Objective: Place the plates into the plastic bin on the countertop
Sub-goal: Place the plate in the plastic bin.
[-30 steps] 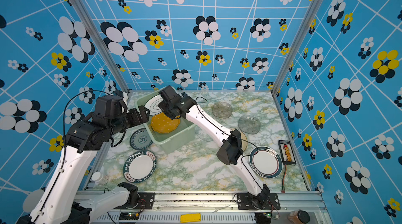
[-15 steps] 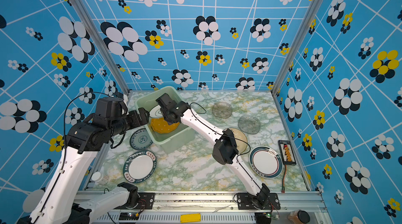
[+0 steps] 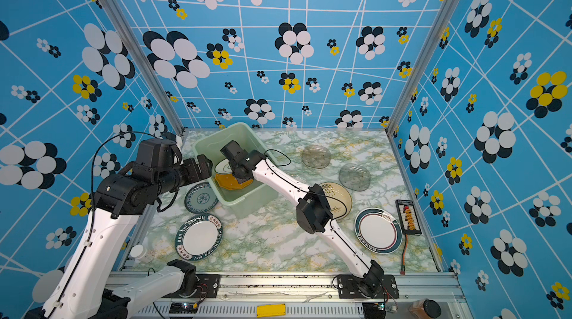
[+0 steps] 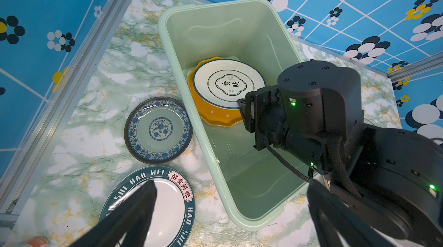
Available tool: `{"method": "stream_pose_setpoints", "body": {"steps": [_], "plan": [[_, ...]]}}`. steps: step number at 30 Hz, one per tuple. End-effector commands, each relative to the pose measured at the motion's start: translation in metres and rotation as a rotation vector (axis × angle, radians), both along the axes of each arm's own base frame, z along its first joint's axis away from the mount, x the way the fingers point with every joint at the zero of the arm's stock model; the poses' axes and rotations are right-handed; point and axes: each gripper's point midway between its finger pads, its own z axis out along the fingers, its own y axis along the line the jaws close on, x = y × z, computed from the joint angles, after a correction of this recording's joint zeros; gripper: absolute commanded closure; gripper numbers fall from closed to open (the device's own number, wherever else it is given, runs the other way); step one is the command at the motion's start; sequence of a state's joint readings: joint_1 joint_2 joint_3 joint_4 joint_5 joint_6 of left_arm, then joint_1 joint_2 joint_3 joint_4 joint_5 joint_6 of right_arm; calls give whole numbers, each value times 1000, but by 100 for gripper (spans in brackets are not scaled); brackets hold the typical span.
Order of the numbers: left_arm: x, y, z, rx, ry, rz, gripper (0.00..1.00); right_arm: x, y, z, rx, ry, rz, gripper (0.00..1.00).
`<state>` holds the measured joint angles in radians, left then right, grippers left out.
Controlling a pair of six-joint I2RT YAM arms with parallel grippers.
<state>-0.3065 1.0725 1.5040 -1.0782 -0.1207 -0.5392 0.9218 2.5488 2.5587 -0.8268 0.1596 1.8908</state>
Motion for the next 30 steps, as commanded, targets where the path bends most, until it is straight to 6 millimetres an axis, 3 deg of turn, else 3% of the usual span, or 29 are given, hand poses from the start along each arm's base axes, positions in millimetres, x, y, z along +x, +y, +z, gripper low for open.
{"method": "stream_pose_setpoints", "body": {"steps": [1,13,21,30], "plan": [[-1,5,-12,28,42,10,1,7,3,-1,11,-19,-30,100],[-2,6,-17,42,60,1,1,6,6,-27,-6,9,-34,97],[-2,5,-22,41,73,0,1,4,14,-39,-2,14,-16,85],[-5,9,-24,51,78,13,1,6,25,-47,12,-5,6,77]]}}
